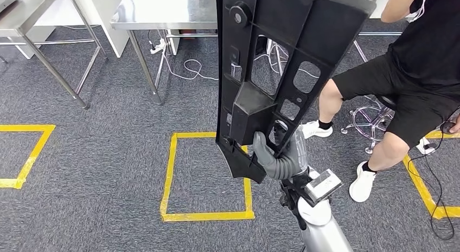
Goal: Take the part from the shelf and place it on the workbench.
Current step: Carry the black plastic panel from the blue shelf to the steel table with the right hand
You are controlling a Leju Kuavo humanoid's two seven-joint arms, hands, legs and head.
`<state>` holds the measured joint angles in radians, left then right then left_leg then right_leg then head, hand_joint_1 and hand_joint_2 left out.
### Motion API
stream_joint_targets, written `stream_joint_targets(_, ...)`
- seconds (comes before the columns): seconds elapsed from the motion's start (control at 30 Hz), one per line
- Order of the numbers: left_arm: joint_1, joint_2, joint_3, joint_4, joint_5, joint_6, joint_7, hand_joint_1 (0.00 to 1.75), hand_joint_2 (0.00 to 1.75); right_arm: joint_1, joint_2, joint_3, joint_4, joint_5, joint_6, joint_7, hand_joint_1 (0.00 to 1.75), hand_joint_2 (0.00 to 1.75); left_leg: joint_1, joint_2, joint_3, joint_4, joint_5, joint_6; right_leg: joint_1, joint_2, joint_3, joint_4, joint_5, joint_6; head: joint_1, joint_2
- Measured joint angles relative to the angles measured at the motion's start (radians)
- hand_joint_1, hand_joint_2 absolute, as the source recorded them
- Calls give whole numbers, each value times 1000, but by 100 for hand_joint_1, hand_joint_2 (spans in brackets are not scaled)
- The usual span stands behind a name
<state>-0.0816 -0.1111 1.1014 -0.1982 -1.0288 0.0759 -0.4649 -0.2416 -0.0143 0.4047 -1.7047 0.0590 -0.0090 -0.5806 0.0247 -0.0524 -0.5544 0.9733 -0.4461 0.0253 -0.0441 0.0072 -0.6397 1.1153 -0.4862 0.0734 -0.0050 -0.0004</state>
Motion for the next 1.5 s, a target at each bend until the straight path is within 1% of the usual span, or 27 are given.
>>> stream_joint_targets(0.03,0,1,0,0,0,0,0,0,175,0,0,0,-1,2,0,2,175,175,2,-1,-4,16,-12,-11,-2,3,26,-50,16,4,3,0)
stream_joint_targets(0.07,-1,2,0,-1,0,0,0,0,175,0,0,0,-1,4,-1,4,175,175,2,-3,-8,28,-22,-19,-3,5,42,-75,21,-2,4,0)
stream_joint_targets(0.17,-1,2,1,-1,0,0,-1,0,175,-2,2,-1,-3,6,-5,7,175,175,5,-4,-12,38,-35,-29,3,8,47,-72,11,-40,3,0)
stream_joint_targets(0.23,-1,1,1,0,0,0,-1,0,175,-4,4,-1,-4,6,-7,7,175,175,10,12,-20,66,-50,-33,4,6,54,-73,6,-55,0,0)
stream_joint_targets(0.27,-2,1,1,0,0,0,-1,0,175,-5,5,-2,-5,6,-7,7,175,175,11,25,-40,106,-67,-35,6,4,59,-73,3,-61,0,0)
stream_joint_targets(0.33,-3,1,1,0,-1,0,-2,0,175,-7,5,-2,-6,6,-7,7,175,175,9,45,-117,236,-113,-37,12,0,66,-74,-5,-72,-1,0)
stream_joint_targets(0.4,-3,1,1,0,-2,0,-2,0,175,-7,5,-2,-6,7,-9,7,175,175,8,49,-188,330,-127,-31,20,-3,73,-73,-13,-79,-1,0)
stream_joint_targets(0.43,-2,1,1,0,-3,-1,-2,0,175,-7,4,-2,-6,8,-9,8,175,175,5,49,-199,326,-105,-24,24,-4,78,-74,-18,-81,-2,0)
stream_joint_targets(0.47,-2,1,1,0,-4,-1,-2,0,175,-8,4,-2,-6,8,-10,8,175,175,1,49,-188,283,-67,-13,28,-4,86,-74,-24,-81,-2,0)
stream_joint_targets(0.5,-2,2,1,0,-4,-2,-2,0,175,-8,4,-2,-6,8,-11,9,175,175,-7,50,-163,215,-23,2,29,-4,93,-76,-30,-82,-2,0)
stream_joint_targets(0.57,-4,6,1,-1,-6,-4,-1,0,175,-8,4,-2,-6,8,-13,10,175,175,-25,59,-112,102,23,35,31,-6,108,-83,-40,-79,2,0)
stream_joint_targets(0.63,-5,10,1,-1,-8,-5,1,0,175,-7,4,-1,-8,9,-15,10,175,175,-39,64,-91,59,21,54,31,-9,119,-93,-37,-68,2,0)
stream_joint_targets(0.73,-3,10,2,-1,-9,-5,4,0,175,-6,3,0,-10,11,-20,10,175,175,-40,55,-48,12,24,60,32,-12,131,-82,-34,-49,0,0)
stream_joint_targets(0.77,-4,10,2,-1,-9,-5,5,0,175,-8,2,0,-11,11,-22,10,175,175,-37,52,-33,2,26,60,32,-12,118,-54,-46,-49,1,0)
stream_joint_targets(0.83,-5,9,2,-1,-10,-5,6,0,175,-10,0,0,-12,11,-25,10,175,175,-35,47,-18,-5,22,57,31,-10,52,55,-84,-51,1,0)
stream_joint_targets(0.9,-5,8,3,-1,-13,-5,7,0,175,-6,-3,0,-12,11,-26,10,175,175,-34,41,-10,-5,12,52,28,-10,-24,145,-108,-43,0,0)
stream_joint_targets(0.93,-4,7,3,-1,-15,-5,7,0,175,-4,-5,0,-12,11,-27,10,175,175,-33,38,-4,-4,5,49,27,-10,-42,147,-101,-35,0,0)
stream_joint_targets(0.97,-4,7,3,-1,-16,-5,8,0,175,-3,-7,0,-12,11,-27,10,175,175,-32,35,6,-3,-2,44,25,-10,-40,110,-73,-23,1,0)
stream_joint_targets(1.03,-3,5,3,-1,-19,-5,8,0,175,-2,-8,0,-11,11,-27,10,175,175,-31,31,25,3,-21,32,20,-10,-6,-15,8,-3,1,0)
stream_joint_targets(1.1,-3,4,3,-1,-20,-5,9,0,175,-2,-9,1,-11,12,-27,10,175,175,-32,29,31,11,-39,18,22,-12,19,-91,43,-20,1,0)
stream_joint_targets(1.17,-3,4,3,-1,-20,-5,10,0,175,-2,-11,1,-12,12,-27,10,175,175,-33,30,32,20,-50,7,24,-12,29,-100,41,-54,0,0)
stream_joint_targets(1.23,-4,5,3,-2,-20,-5,10,0,175,-3,-11,0,-14,12,-28,10,175,175,-31,34,28,46,-57,-1,18,-11,42,-102,44,-69,-3,0)
stream_joint_targets(1.3,-5,5,3,-2,-20,-5,10,0,175,-5,-10,0,-17,12,-28,10,175,175,-26,40,-18,129,-78,-13,15,-10,57,-103,35,-81,-6,0)
stream_joint_targets(1.37,-5,4,3,-2,-20,-5,9,0,175,-7,-8,0,-17,12,-28,10,175,175,-18,44,-102,251,-122,-26,17,-10,67,-103,24,-89,-7,0)
stream_joint_targets(1.43,-4,4,3,-2,-20,-5,10,0,175,-6,-8,0,-17,11,-28,11,175,175,-13,46,-162,304,-136,-32,18,-8,78,-103,12,-89,-7,0)
stream_joint_targets(1.47,-4,4,3,-2,-20,-5,10,0,175,-5,-8,0,-17,11,-28,11,175,175,-12,47,-166,281,-111,-31,18,-8,86,-103,6,-87,-7,0)
stream_joint_targets(1.5,-4,4,3,-2,-19,-6,11,0,175,-6,-7,0,-17,10,-28,12,175,175,-12,48,-152,226,-66,-27,18,-7,96,-104,-1,-85,-7,0)
